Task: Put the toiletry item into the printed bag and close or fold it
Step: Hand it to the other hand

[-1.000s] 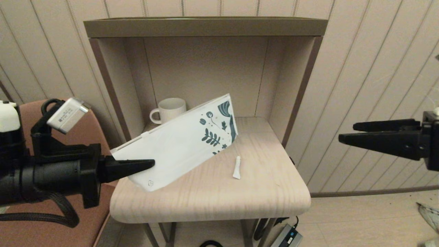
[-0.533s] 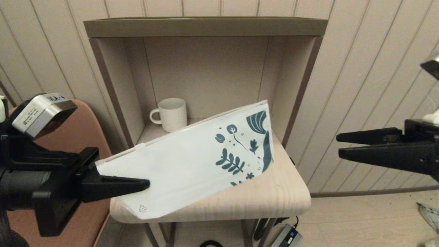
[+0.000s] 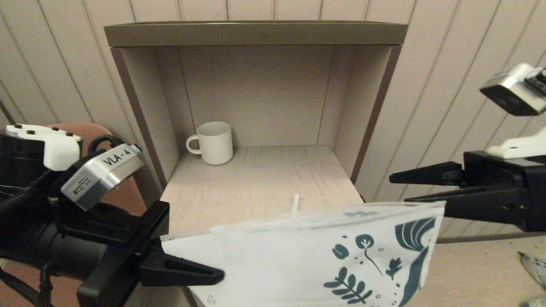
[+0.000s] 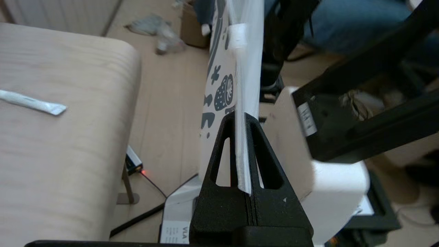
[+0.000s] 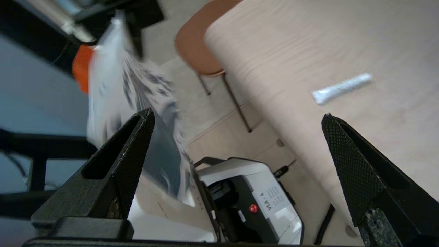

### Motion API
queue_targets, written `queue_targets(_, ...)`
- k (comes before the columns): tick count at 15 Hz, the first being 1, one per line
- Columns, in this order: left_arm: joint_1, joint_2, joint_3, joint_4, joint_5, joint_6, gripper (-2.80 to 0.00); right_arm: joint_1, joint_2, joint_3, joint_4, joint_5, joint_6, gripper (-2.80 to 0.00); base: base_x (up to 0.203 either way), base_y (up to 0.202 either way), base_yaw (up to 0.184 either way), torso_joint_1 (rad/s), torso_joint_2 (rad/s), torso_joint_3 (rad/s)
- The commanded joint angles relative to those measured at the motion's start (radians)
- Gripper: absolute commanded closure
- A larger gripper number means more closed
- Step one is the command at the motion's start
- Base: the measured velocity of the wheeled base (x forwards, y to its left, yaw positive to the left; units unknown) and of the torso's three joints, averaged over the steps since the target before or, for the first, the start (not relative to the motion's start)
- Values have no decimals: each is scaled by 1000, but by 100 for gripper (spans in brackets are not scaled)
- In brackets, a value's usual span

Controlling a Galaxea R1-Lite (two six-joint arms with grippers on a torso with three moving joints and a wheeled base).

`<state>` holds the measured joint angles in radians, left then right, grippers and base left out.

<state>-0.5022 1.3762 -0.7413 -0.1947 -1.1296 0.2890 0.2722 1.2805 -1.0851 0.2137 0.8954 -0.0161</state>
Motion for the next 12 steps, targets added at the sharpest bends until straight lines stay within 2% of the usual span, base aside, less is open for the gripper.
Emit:
queue_targets(1, -30, 58, 0, -2, -4, 18, 0, 39, 32, 5, 2, 28, -35, -280, 0, 0, 0, 0, 0, 0)
queue_targets(4, -29, 84, -4, -9, 1, 19, 0, 109, 11, 38, 1, 33, -83, -280, 0, 0, 0, 0, 0, 0)
queue_targets(6, -27, 89, -11, -11, 7, 21, 0, 69, -14, 27, 1, 27, -77, -280, 0, 0, 0, 0, 0, 0)
queue_targets(9, -9, 124, -21, -13, 16, 30, 0, -44, -74, 12, 2, 38, -80, -280, 0, 0, 0, 0, 0, 0)
queue_targets(12, 14, 145, -40, -12, 22, 52, 0, -46, -89, 37, 3, 67, -81, -280, 0, 0, 0, 0, 0, 0)
